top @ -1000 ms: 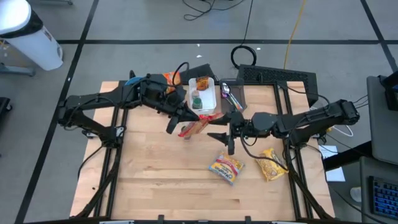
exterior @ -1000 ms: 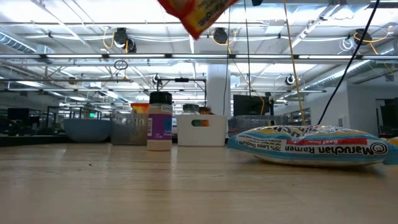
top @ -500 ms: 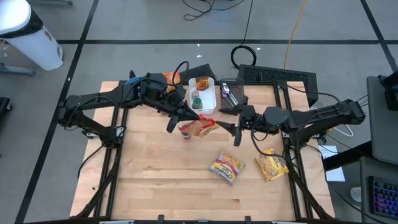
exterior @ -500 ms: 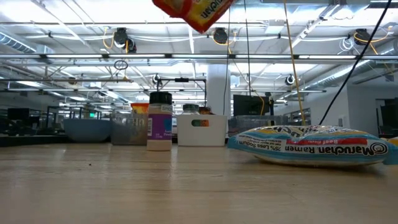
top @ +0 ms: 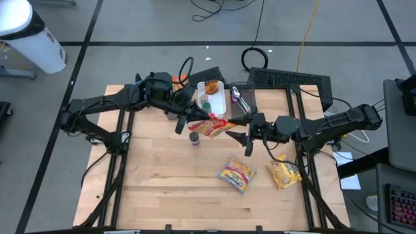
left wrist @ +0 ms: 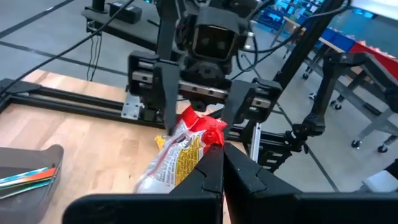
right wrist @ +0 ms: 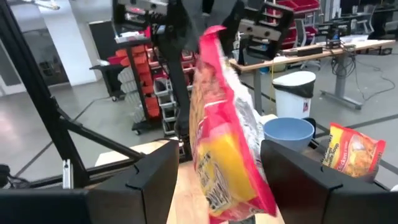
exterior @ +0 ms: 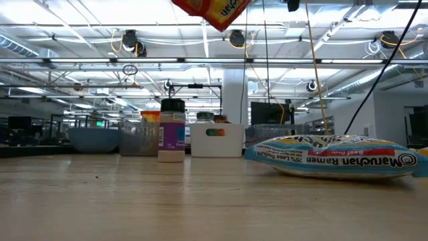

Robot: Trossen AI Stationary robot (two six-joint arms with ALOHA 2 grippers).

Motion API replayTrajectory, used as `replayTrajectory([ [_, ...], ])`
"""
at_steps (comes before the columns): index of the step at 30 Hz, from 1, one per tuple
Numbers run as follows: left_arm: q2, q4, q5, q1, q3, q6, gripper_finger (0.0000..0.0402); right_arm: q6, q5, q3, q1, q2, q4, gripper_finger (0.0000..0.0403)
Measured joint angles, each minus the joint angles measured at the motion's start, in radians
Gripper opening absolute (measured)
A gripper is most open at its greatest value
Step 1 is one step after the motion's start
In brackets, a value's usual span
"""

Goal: Pick & Place Food Item
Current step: Put the red noodle pack into the left black bin

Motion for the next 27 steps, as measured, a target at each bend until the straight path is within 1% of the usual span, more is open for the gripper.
replayTrajectory([
  [3, 0.000, 0.010, 0.003, 0.000, 0.000, 0.000, 0.0000, 0.003, 0.001, -0.004, -0.001, -0.001, 0.001, 0.0222],
  [7, 0.000, 0.008, 0.003, 0.000, 0.000, 0.001, 0.0000, 0.001, -0.001, -0.005, -0.001, 0.000, 0.001, 0.0205],
  [11, 0.000, 0.018, 0.004, 0.000, 0.000, 0.000, 0.0000, 0.000, -0.001, -0.005, -0.001, 0.000, 0.000, 0.0176],
  [20, 0.000, 0.020, 0.008, 0.000, 0.000, 0.002, 0.0000, -0.016, -0.001, -0.005, -0.001, -0.007, 0.002, 0.0097],
  [27, 0.000, 0.013, 0.011, 0.000, 0.000, 0.007, 0.0000, -0.026, -0.004, -0.005, -0.001, -0.013, 0.009, 0.0056],
])
